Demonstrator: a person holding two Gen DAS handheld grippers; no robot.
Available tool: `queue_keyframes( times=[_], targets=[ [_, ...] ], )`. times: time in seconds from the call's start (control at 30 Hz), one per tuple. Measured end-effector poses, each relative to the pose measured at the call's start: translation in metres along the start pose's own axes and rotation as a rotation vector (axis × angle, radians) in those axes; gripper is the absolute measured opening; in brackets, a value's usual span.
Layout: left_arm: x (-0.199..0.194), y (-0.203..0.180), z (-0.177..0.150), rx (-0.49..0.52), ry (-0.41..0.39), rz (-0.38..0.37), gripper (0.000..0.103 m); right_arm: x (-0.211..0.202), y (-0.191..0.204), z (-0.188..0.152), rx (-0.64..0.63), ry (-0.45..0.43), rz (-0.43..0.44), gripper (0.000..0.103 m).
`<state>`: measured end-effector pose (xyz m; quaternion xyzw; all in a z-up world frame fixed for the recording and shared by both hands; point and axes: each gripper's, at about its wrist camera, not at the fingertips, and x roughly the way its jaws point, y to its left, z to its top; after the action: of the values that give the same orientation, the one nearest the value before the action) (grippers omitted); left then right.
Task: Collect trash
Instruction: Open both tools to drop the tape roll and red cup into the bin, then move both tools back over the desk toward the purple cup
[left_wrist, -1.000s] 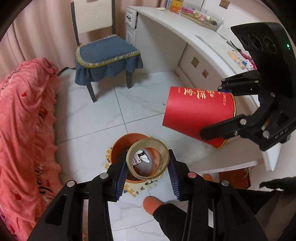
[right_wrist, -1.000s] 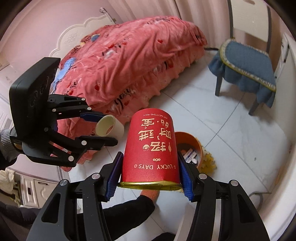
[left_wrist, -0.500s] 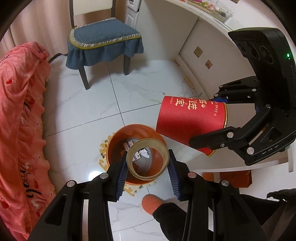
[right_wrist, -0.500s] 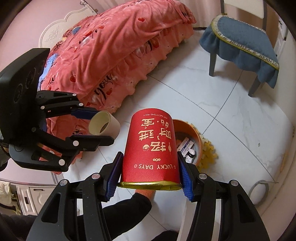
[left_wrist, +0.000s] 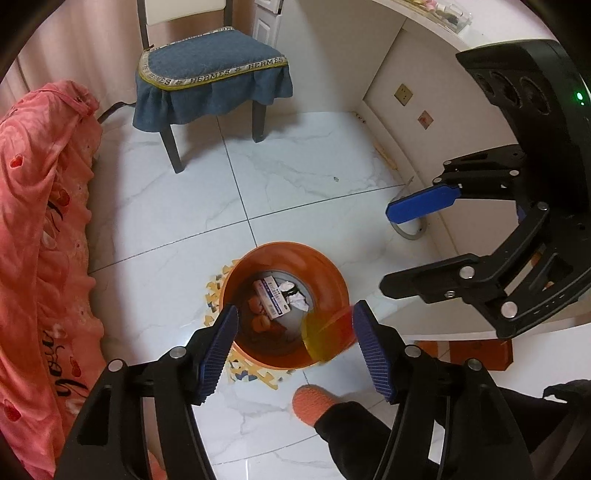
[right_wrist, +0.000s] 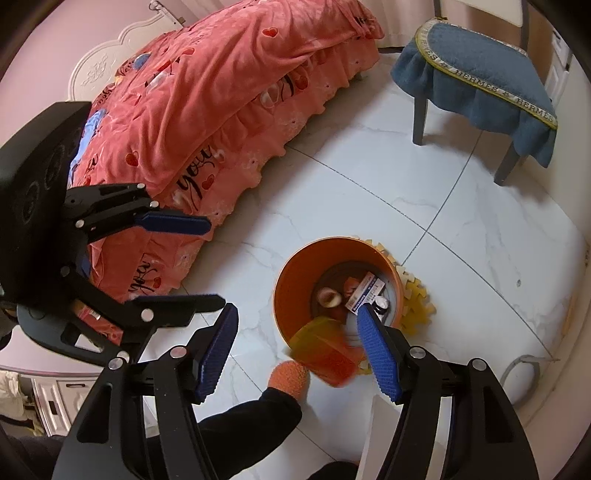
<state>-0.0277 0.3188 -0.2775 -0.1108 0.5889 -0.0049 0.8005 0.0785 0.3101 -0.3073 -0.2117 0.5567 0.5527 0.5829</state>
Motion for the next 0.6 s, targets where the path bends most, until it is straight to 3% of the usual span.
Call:
queue_keyframes(
  times=[0.6],
  targets=[
    [-0.026, -0.019, 0.003, 0.026, -0.006, 0.023, 0.066, -0.053, 0.013, -0.014, -0.024, -0.035, 0.007, 0.067]
  ],
)
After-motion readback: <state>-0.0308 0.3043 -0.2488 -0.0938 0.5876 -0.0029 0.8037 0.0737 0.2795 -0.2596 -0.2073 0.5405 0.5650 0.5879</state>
